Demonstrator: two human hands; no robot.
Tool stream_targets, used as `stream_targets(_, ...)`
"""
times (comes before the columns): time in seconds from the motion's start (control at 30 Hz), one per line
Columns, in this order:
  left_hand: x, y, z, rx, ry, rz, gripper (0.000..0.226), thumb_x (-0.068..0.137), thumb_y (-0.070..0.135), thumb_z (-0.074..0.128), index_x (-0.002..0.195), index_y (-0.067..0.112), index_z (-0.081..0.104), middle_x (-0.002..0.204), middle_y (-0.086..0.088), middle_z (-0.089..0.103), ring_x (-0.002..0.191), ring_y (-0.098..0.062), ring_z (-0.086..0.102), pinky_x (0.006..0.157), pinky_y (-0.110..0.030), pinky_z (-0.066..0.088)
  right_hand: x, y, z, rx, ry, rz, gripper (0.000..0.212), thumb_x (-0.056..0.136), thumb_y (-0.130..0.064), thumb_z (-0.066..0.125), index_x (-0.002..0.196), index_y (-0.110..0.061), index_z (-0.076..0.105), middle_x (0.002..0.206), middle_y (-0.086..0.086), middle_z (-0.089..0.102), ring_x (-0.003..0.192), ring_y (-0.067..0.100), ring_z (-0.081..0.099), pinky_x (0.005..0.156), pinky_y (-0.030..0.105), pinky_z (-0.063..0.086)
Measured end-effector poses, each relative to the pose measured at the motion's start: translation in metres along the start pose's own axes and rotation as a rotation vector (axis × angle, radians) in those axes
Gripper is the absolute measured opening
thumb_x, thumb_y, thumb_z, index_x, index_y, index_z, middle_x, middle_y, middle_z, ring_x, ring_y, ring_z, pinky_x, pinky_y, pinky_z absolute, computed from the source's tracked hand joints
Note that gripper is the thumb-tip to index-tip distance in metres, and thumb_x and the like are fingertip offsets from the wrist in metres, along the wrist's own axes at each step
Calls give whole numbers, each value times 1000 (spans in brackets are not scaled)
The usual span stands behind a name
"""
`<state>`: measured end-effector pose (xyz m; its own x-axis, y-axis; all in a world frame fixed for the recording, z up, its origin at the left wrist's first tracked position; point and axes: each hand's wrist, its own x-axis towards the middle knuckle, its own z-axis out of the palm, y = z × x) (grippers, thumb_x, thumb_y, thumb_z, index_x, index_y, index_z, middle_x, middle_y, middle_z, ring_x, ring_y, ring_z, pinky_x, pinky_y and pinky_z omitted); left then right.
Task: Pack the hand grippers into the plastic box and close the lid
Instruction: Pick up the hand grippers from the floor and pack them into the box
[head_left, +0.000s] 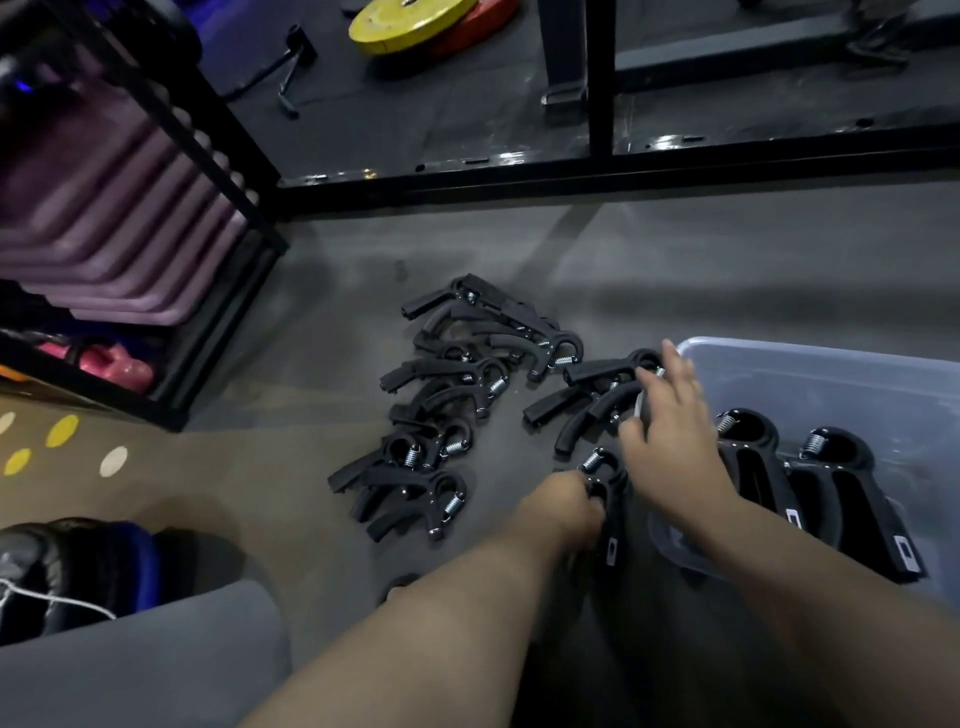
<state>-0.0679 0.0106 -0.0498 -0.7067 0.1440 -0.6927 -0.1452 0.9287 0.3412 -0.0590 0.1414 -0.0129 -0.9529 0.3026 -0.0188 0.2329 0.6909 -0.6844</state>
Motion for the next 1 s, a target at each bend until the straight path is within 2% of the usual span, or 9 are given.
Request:
stream_targets(0.07,9,6,-6,-45,88,1,31,75,34,40,96,19,59,107,-10,61,101,-38,61,88,-43,52,-1,1,3,34,10,10,52,90,-12,49,142,-11,45,164,-6,5,151,15,1,122,37,9)
stream_targets(0.17,26,17,-20,-91,184,-16,41,87,32,48,126,19,52,131,-9,45,121,-33,49,104,-45,41,-2,0,4,81,16,27,51,90,-13,49,141,-13,46,164,-11,5,150,11,0,121,35,9)
stream_targets(0.27,46,22,-30,-28,248,-1,46,91,33,53,134,17,43,139,-8,36,132,-29,34,107,-42,32,-2,3,5,130,9,25,51,90,-12,49,141,-14,46,163,-15,5,150,7,-1,122,35,10)
stream_targets(0.43,72,25,-30,-98,214,-47,51,92,39,53,136,16,42,139,-11,42,130,-32,40,107,-44,34,-1,7,6,176,0,16,51,90,-11,49,140,-17,46,162,-19,4,149,3,-3,123,39,12)
stream_targets(0.5,79,30,-28,-110,289,20,52,91,40,53,138,19,43,138,-9,45,130,-30,40,107,-43,32,-1,7,6,186,4,14,49,90,-11,50,139,-18,47,162,-18,5,149,3,-3,123,39,12)
stream_targets(0.6,86,45,-22,-66,267,99,48,90,42,54,134,22,49,136,-6,45,127,-29,37,107,-42,32,-1,6,6,206,19,17,46,90,-11,52,136,-19,49,162,-17,7,150,3,-2,123,40,13)
stream_targets(0.73,91,52,-16,53,300,59,38,91,37,55,125,19,57,128,-9,51,122,-30,46,104,-42,34,-1,6,5,215,16,16,47,90,-9,50,136,-19,48,162,-19,6,150,4,0,122,42,16)
stream_targets(0.87,87,60,-14,149,275,63,38,94,26,50,127,8,49,131,-12,46,123,-32,47,100,-43,39,-2,5,4,218,8,25,48,90,-9,50,137,-20,48,161,-21,5,149,2,-2,122,40,15)
stream_targets(1.0,74,53,-28,95,300,16,31,93,24,51,119,8,47,127,-14,51,118,-34,53,94,-44,44,0,4,1,154,-45,9,52,91,-18,49,143,-19,41,161,-20,-2,148,1,-10,123,35,9)
